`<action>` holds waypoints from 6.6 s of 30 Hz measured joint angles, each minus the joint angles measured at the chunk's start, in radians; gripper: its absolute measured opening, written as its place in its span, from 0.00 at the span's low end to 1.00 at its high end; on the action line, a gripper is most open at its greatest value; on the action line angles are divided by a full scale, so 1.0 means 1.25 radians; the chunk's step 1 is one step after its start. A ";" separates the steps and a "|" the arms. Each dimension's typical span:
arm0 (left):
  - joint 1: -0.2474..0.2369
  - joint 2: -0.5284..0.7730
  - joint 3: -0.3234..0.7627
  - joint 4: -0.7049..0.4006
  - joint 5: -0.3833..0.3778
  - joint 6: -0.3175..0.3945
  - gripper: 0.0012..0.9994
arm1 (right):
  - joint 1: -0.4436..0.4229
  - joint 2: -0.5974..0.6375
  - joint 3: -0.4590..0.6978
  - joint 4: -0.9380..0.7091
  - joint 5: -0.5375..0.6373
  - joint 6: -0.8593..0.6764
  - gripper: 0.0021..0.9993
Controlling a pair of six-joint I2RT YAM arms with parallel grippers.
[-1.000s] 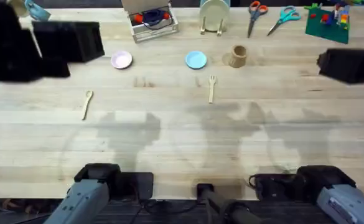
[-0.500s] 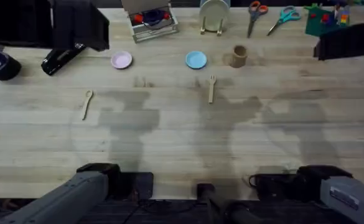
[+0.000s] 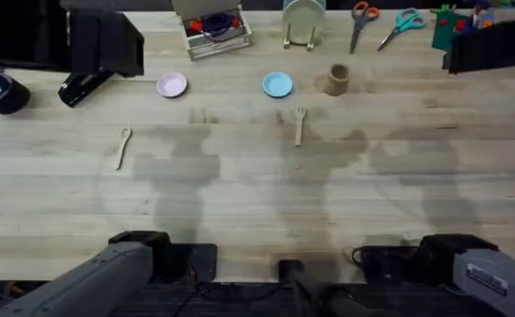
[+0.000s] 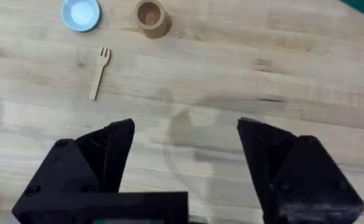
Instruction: Pick up a utensil and set it on the pink plate, then put the other utensil in the container.
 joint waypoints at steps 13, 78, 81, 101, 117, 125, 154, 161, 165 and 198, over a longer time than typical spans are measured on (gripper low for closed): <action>0.000 0.000 0.000 -0.011 0.000 0.002 0.99 | 0.000 0.000 0.002 0.008 0.000 -0.002 1.00; 0.341 0.317 -0.585 0.569 0.058 0.288 0.99 | 0.000 0.000 0.003 0.009 0.000 -0.002 1.00; 0.351 0.317 -0.585 0.584 0.061 0.290 0.99 | 0.000 0.000 0.003 0.009 0.000 -0.002 1.00; 0.361 0.329 -0.625 0.663 0.087 0.291 0.99 | 0.000 0.000 0.003 0.009 0.000 -0.002 1.00; 0.367 0.341 -0.617 0.658 0.101 0.294 0.99 | 0.000 0.000 0.003 0.007 0.000 -0.002 1.00; 0.367 0.341 -0.617 0.658 0.101 0.294 0.99 | 0.000 0.000 0.003 0.007 0.000 -0.002 1.00; 0.359 0.347 -0.617 0.651 0.138 0.299 0.32 | 0.000 0.000 0.003 0.007 0.000 -0.002 1.00; 0.359 0.347 -0.615 0.650 0.139 0.299 0.05 | 0.000 0.000 0.003 0.007 0.000 -0.002 0.99; 0.359 0.347 -0.615 0.650 0.139 0.299 0.05 | 0.000 0.000 0.003 0.007 0.000 -0.002 1.00; 0.263 0.392 -0.179 0.388 0.283 0.299 0.04 | 0.000 0.000 0.003 0.005 -0.003 -0.002 1.00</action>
